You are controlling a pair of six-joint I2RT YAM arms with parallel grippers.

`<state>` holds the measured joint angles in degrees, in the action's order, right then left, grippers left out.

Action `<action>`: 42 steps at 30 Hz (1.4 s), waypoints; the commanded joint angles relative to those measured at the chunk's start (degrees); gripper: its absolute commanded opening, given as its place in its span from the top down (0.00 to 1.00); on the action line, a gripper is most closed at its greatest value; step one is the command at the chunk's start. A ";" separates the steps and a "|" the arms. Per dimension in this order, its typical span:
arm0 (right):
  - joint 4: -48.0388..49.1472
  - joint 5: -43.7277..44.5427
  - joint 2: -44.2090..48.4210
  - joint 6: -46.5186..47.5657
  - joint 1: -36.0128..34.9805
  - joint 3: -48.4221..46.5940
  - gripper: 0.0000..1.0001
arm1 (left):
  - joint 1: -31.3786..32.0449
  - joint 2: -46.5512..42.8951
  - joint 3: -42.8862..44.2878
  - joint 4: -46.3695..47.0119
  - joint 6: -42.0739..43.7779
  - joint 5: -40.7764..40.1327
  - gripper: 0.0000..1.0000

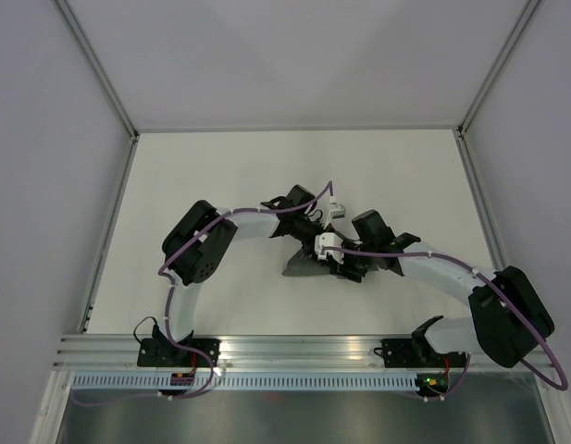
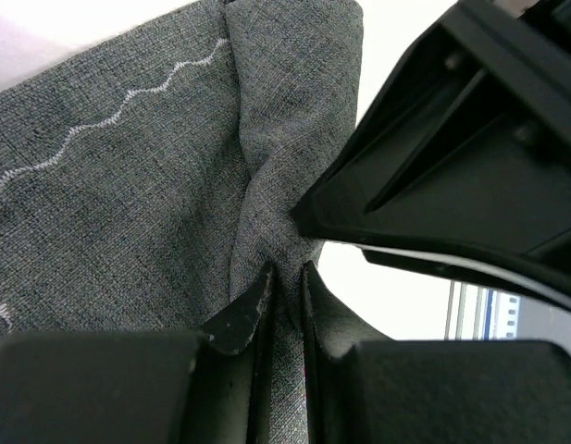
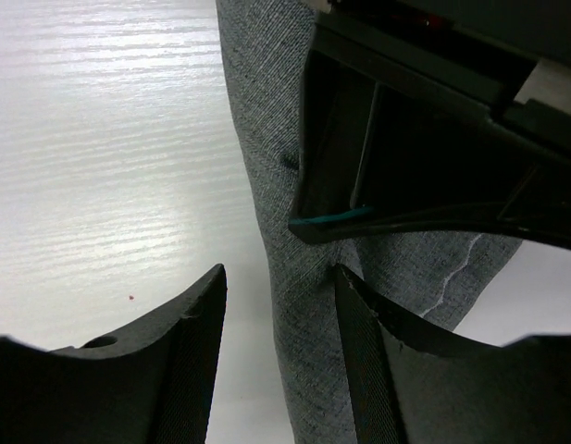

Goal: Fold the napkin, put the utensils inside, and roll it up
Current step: Roll the napkin with the utensil

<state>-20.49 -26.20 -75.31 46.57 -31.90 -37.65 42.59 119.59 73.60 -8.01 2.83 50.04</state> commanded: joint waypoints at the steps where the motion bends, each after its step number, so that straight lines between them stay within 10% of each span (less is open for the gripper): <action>1: 4.14 2.20 -2.03 -1.04 -1.06 0.12 0.44 | 0.04 4.25 -0.48 -6.67 -1.07 -2.49 0.98; 26: 5.37 4.66 -9.94 -0.69 -1.41 1.17 0.66 | -1.01 3.55 1.28 -6.49 -4.32 -6.01 0.74; 42: 1.33 0.19 -13.63 0.36 2.10 -3.30 0.85 | -7.25 -12.88 -12.76 16.78 -24.95 -22.52 0.48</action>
<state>-13.37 -24.95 -85.86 46.28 -31.42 -40.34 38.33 112.33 64.55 0.03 -13.10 36.25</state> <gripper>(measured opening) 0.352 0.514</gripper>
